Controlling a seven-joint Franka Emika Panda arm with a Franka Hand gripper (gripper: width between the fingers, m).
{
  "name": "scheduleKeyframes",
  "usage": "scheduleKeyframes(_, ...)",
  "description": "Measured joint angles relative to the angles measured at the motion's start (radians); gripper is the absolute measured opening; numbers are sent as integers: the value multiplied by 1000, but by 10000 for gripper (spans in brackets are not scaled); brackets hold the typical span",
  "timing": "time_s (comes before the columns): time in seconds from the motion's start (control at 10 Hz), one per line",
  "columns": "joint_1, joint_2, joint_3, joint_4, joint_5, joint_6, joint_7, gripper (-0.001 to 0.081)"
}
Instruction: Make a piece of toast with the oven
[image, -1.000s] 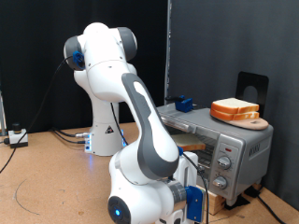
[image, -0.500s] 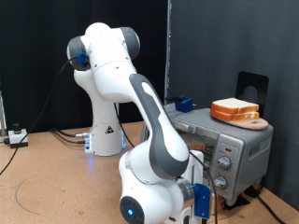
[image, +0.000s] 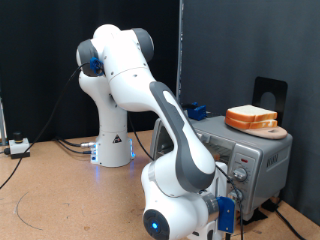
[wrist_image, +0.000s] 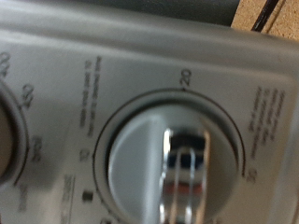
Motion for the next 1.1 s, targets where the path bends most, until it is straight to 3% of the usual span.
scheduleKeyframes(0.5,6,0,10,-3,22,25,-19,810)
scheduleKeyframes(0.7,7,1,14,-3,25,25,-20,530)
scheduleKeyframes(0.8,7,3,17,-3,25,25,-19,530)
scheduleKeyframes(0.9,6,5,17,-2,27,27,-19,390)
scheduleKeyframes(1.0,5,5,17,-2,29,25,-17,314)
scheduleKeyframes(1.1,5,5,17,-2,30,25,-15,314)
